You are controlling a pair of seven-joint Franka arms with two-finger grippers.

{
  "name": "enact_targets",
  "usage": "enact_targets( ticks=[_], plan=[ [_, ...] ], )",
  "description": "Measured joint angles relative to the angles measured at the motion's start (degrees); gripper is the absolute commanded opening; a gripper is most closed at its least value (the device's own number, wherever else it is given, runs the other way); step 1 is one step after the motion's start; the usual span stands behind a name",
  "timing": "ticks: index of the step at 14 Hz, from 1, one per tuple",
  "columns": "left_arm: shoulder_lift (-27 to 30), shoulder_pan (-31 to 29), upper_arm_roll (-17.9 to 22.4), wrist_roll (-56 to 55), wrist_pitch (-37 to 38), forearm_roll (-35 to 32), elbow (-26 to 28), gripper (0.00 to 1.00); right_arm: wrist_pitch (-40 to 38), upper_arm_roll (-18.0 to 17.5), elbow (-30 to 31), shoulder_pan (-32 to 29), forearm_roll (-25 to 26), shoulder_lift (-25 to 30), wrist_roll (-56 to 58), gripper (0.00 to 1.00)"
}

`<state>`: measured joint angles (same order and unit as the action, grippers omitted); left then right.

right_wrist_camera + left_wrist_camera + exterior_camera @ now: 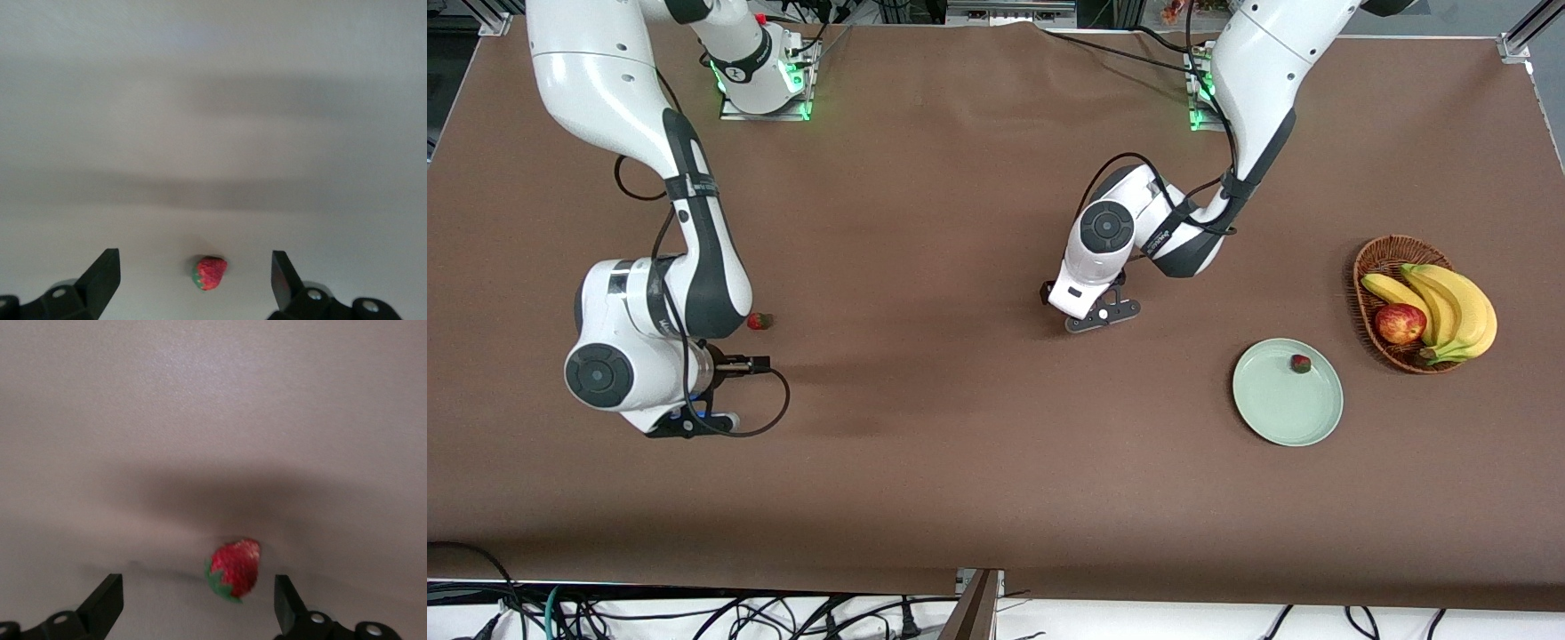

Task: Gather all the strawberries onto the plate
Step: 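Grasp the mid-table strawberry with the left gripper while the right gripper grasps the last, then place the strawberry on the plate while the right gripper carries the last one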

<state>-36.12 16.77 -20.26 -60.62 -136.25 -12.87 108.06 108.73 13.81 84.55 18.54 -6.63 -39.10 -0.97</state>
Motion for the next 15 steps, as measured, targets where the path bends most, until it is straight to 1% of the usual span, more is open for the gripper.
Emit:
enact_targets(
  ticks=[2, 3, 4, 5, 6, 7, 9, 10, 11, 13, 14, 15],
  plan=[
    [-0.6, -0.1, 0.2, -0.7, -1.1, -0.9, 0.0, 0.9, 6.5, 0.0, 9.9, 0.1, 0.0, 4.0, 0.0, 1.0],
    [-0.6, -0.1, 0.3, -0.7, -1.3, -0.9, 0.0, 0.85, 9.3, 0.0, 14.0, 0.2, 0.0, 5.4, 0.0, 1.0],
    [-0.6, -0.1, 0.3, -0.7, -1.5, -0.9, 0.0, 0.81, 12.0, 0.0, 17.3, 0.3, 0.0, 6.5, 0.0, 1.0],
    [-0.6, 0.0, 0.3, -0.8, -1.7, -0.9, 0.0, 0.8, 14.6, 0.0, 20.1, 0.5, 0.0, 7.3, -0.2, 1.0],
    [-0.6, 0.0, 0.3, -0.8, -1.8, -0.9, 0.0, 0.71, 16.6, 0.0, 22.1, 0.7, -0.1, 7.7, -0.6, 1.0],
    [-0.6, 0.0, 0.3, -1.0, -1.8, -0.9, 0.0, 0.58, 18.0, 0.0, 23.6, 0.9, -0.1, 8.0, -1.5, 1.0],
    [-0.6, 0.0, 0.3, -1.1, -1.9, -0.9, 0.0, 0.25, 19.4, 0.0, 25.3, 1.1, -0.1, 8.2, -3.9, 1.0],
    [-0.6, 0.0, 0.3, -1.1, -1.9, -0.9, 0.0, 0.14, 20.2, -0.1, 25.9, 1.2, -0.1, 8.2, -5.2, 1.0],
    [-0.6, 0.0, 0.3, -1.1, -1.9, -0.9, 0.0, 0.05, 20.9, -0.2, 26.7, 1.3, -0.1, 8.2, -6.1, 1.0],
    [-0.6, 0.0, 0.3, -1.1, -1.9, -0.9, -0.1, 0.03, 21.9, -1.0, 27.7, 1.4, -0.1, 8.2, -8.0, 0.99],
    [-0.6, 0.0, 0.3, -1.1, -1.9, -0.9, -0.1, 0.02, 22.2, -1.3, 28.1, 1.5, -0.1, 8.2, -8.8, 0.95],
    [-0.6, -0.2, 0.4, -1.1, -1.9, -0.9, -0.2, 0.03, 22.4, -1.5, 28.3, 1.7, -0.1, 8.2, -9.5, 0.84]
  ],
)
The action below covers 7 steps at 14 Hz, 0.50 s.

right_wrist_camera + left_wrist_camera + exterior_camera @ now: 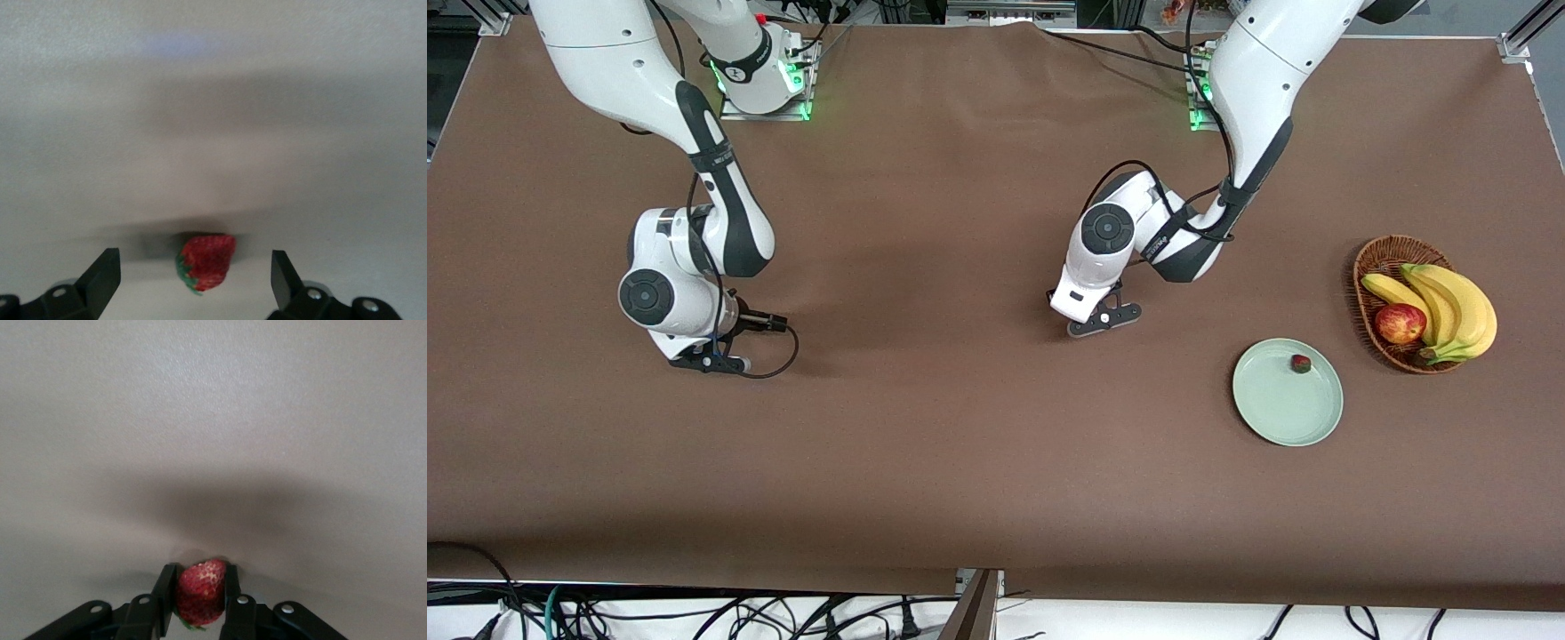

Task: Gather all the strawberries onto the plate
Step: 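Place the strawberry on the plate while the right gripper carries the last one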

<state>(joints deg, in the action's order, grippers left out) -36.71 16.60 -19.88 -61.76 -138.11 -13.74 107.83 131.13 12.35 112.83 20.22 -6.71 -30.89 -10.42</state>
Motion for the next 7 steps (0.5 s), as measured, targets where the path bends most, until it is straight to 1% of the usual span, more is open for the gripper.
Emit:
enact_targets(
  ticks=[1, 2, 4, 5, 6, 7],
  plan=[
    [0.2, -0.3, 0.2, 0.3, 0.4, -0.1, -0.2, 0.04, 0.1, 0.0, 0.1, 0.1, 0.0, 0.0, -0.3, 0.74],
    [0.7, -1.1, 0.3, 1.3, 1.9, -0.3, -0.7, 0.04, 0.1, 0.0, 0.1, 0.2, 0.0, 0.0, -0.4, 0.69],
    [2.8, -3.4, 0.4, 6.1, 6.6, -0.5, -1.7, 0.08, 0.1, 0.0, 0.2, 0.2, 0.0, 0.0, -0.4, 0.69],
    [4.1, -5.0, 0.4, 9.4, 8.6, -0.6, -2.0, 0.08, 0.1, 0.0, 0.3, 0.1, 0.0, 0.0, -0.5, 0.69],
    [5.3, -6.9, 0.5, 13.4, 10.0, -0.7, -2.3, 0.08, 0.1, 0.0, 0.4, 0.1, 0.0, 0.0, -0.5, 0.64],
    [6.2, -9.0, 0.5, 18.3, 10.9, -0.7, -2.4, 0.08, 0.1, 0.0, 0.5, 0.1, 0.0, 0.0, -0.5, 0.48]
  ],
)
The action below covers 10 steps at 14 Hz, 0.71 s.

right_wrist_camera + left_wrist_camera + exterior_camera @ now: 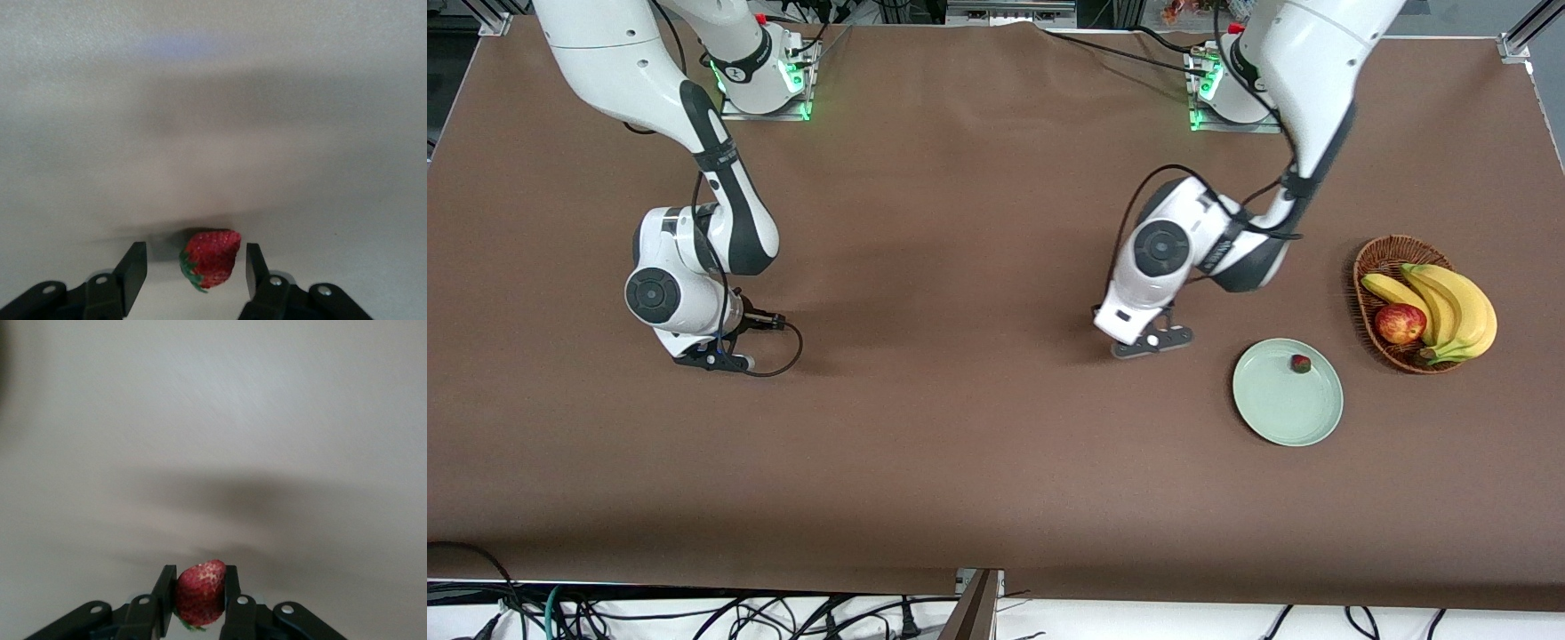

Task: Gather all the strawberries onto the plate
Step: 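Place the strawberry on the plate while the right gripper carries the last one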

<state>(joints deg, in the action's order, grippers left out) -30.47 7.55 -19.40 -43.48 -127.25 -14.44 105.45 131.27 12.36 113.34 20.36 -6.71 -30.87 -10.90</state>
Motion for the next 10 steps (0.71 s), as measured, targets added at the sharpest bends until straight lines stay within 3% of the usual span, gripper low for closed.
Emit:
enact_targets(
  ticks=[3, 4, 9, 10],
  plan=[
    [1.3, -6.4, 0.2, 17.2, 1.1, -0.1, 0.0, 0.08, 0.0, 0.0, 0.1, 0.0, 0.0, 0.0, 0.0, 0.16],
    [1.2, -8.1, 0.6, 23.2, 1.7, -0.6, 0.0, 0.13, 0.0, 0.1, 0.1, 0.0, 0.0, 0.0, 0.0, 0.1],
    [1.2, -17.6, 1.1, 46.4, 1.3, -3.0, -0.1, 0.14, 0.8, 0.0, -0.6, 0.1, 0.0, 0.5, 0.0, 0.08],
    [1.2, -18.8, 1.1, 49.6, 1.0, -3.1, -0.1, 0.23, 1.0, -0.3, -2.0, 0.3, 0.0, 0.5, 0.0, 0.08]
  ],
)
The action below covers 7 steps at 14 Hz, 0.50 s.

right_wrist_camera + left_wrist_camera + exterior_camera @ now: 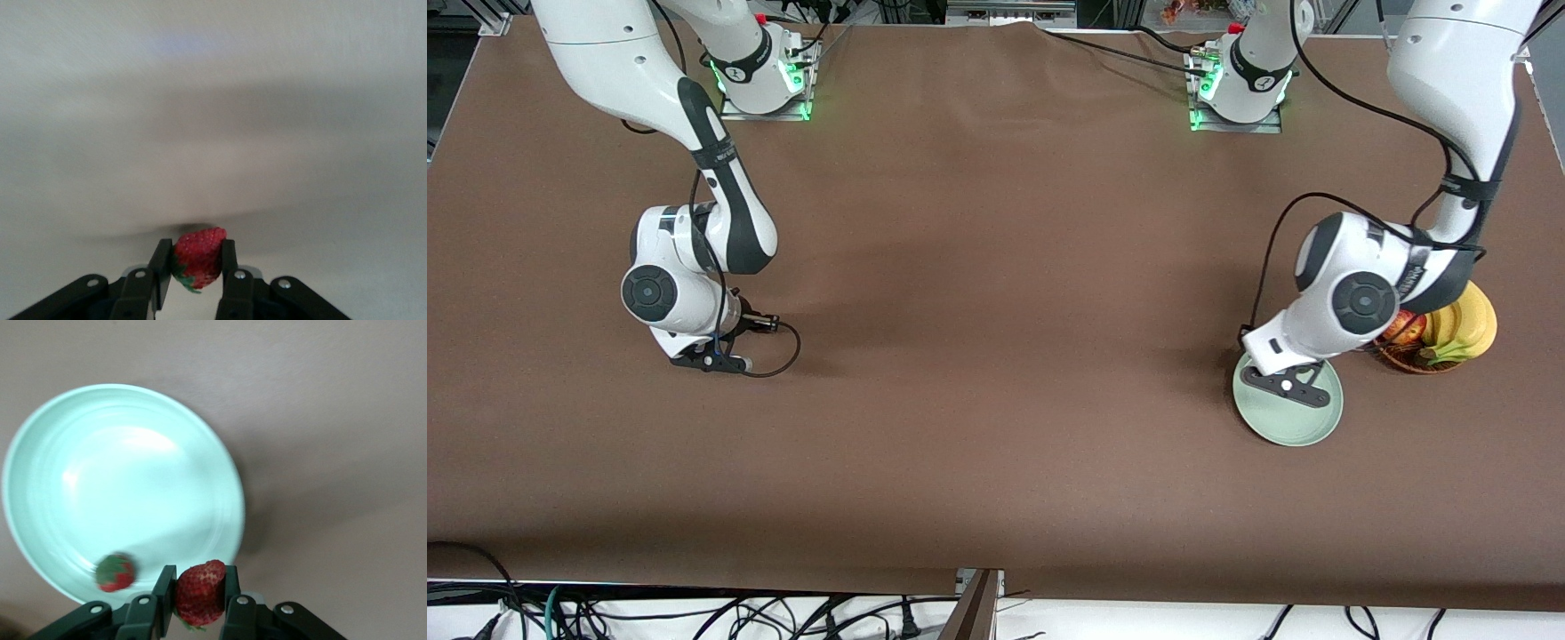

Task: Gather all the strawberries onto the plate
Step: 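Place the strawberry on the plate while the right gripper carries the last one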

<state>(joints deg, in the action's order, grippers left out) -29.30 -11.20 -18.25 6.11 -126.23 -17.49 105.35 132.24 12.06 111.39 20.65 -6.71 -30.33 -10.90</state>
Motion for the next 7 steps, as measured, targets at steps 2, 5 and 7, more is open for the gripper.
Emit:
enact_targets(
  ticks=[2, 5, 7],
  plan=[
    [-0.8, -1.0, 0.0, 4.0, -1.0, 0.0, 0.0, 0.36, 0.0, -1.4, -4.8, 1.3, -0.2, -0.5, -2.3, 0.08],
    [-1.7, -1.7, 0.0, 7.3, -2.0, 0.0, 0.0, 1.0, 0.0, -7.0, -15.2, 4.0, -0.2, -4.9, -14.2, 0.08],
    [-1.8, -2.1, 0.0, 8.1, -2.1, 0.0, -0.1, 1.0, 0.1, -11.0, -23.8, 6.2, -0.2, -10.6, -23.7, 0.08]
  ],
)
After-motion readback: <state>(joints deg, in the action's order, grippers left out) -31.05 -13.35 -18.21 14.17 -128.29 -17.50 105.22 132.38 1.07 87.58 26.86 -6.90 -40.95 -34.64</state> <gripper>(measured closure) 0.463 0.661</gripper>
